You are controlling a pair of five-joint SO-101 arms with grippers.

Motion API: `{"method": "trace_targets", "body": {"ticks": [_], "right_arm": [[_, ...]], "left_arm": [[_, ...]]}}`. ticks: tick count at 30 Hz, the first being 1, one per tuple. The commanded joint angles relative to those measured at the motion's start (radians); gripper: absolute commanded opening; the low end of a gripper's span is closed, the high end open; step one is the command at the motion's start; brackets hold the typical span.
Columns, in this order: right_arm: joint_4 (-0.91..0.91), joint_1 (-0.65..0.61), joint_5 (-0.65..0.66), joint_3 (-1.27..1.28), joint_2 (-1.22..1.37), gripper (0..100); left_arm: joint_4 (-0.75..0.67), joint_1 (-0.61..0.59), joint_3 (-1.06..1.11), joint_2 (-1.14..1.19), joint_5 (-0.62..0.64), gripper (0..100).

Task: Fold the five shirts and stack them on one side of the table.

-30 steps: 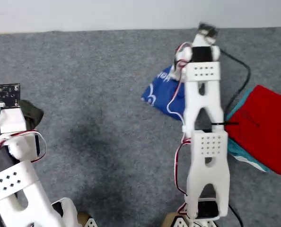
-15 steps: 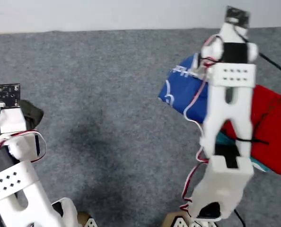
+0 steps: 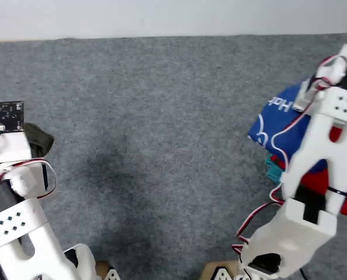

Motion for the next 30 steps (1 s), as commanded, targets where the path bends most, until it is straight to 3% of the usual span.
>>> {"method": "trace_targets", "body": {"ticks": [1,19,30], "right_arm": [[0.038,0.067,0.048,-0.008,0.002,0.8],[-0.091,0.24,0.184,-0.008,0.213,0.9],[-0.085,0.263,0.227,-0.008,0.226,2.8]], "left_arm": [[-0.021,0.003,-0.012,-0.017,-0.011,0],[-0.021,0.003,-0.013,-0.018,-0.011,0],[-0.021,0.003,-0.012,-0.012,-0.011,0]]}}
